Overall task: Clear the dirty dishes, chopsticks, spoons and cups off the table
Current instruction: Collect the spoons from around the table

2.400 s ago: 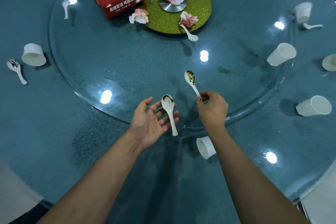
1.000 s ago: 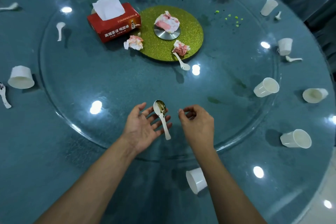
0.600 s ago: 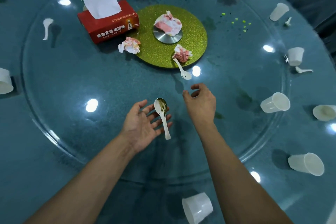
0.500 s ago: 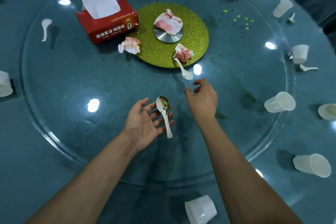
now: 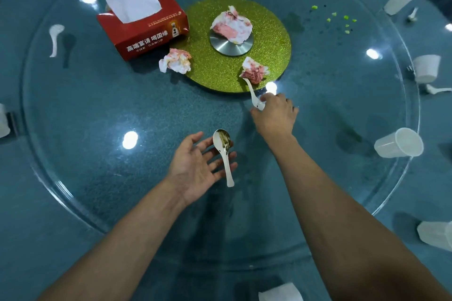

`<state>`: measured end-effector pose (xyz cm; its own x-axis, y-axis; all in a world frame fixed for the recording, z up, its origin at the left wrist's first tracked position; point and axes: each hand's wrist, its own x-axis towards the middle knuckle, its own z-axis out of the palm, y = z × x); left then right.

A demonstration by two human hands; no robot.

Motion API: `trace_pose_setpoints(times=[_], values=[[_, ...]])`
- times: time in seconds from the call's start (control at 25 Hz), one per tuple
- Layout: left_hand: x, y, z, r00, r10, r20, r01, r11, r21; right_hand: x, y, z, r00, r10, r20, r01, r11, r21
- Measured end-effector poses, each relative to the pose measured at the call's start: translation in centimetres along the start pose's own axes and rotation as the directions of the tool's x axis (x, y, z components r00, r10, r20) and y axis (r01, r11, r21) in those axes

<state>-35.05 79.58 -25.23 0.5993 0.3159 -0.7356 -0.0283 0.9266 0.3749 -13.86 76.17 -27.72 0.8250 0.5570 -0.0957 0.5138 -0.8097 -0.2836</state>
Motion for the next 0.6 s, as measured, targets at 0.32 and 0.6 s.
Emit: trace_pose_setpoints(times=[0.32, 0.6], values=[[-0.3, -0.3, -0.5, 1.000, 0.001, -0.020, -0.001, 1.000, -0.012, -2.2, 0.8, 0.5, 0.988, -0.151, 0.021, 0.150, 0.987, 0.055], [-1.3, -0.8, -1.3, 0.999, -0.009, -0.035, 0.007, 0.999, -0.048, -6.2, 3.2, 1.6, 0.975, -0.222, 0.010, 0.216, 0.955, 0.203]])
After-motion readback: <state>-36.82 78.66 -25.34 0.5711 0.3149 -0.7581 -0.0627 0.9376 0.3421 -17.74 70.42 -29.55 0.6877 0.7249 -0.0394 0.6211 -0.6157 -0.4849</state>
